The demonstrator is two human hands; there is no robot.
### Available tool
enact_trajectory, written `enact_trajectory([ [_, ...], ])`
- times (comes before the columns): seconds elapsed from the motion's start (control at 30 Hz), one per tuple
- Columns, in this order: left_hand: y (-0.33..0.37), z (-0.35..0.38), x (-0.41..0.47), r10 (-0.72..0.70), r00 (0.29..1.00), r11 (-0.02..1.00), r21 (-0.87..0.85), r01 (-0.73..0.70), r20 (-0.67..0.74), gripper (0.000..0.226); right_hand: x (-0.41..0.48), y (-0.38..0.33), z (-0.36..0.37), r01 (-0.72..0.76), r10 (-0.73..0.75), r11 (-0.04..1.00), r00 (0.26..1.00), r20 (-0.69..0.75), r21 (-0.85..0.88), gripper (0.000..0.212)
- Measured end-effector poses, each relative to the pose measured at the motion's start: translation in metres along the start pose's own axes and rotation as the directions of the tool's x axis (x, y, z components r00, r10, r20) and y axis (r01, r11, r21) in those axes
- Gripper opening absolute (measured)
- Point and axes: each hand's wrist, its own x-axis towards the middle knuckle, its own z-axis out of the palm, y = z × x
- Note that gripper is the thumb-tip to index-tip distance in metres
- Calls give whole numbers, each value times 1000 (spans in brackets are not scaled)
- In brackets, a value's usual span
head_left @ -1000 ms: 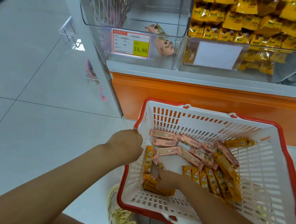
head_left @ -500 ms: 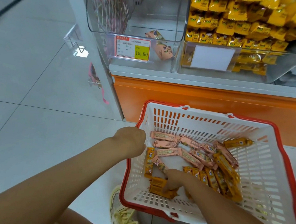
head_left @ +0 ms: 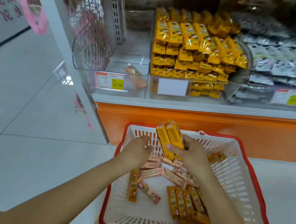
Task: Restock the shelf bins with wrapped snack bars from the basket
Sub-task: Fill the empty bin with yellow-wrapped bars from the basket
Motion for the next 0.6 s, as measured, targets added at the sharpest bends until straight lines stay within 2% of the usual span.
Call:
enact_trajectory([
  [0.07,14,2,-5,66,997,942,-332,-48,42,31,-12,-19,-10,105,-103,994,993,-63,13,14],
  [0.13,27,5,-8,126,991,863,-497,-90,39,30,-24,-31,-18,151,-147,988,982,-116,22,13],
  [0.2,39,7,-9,165,986,792,-599,-119,22,29,-34,-42,-27,191,-183,980,977,-111,62,13],
  [0.37,69,1,-2,218,971,653,-754,-67,102,27,-44,-59,-59,233,-206,955,966,-155,182,9],
  [0.47,85,-2,1,260,947,580,-815,1,186,23,-41,-56,-78,248,-219,967,922,-319,55,8],
  [0.53,93,0,1,282,927,586,-809,37,246,29,-41,-54,-86,246,-236,969,890,-390,-24,12],
  [0.6,98,4,3,299,913,608,-793,42,278,32,-43,-55,-90,236,-218,972,894,-392,-4,11],
])
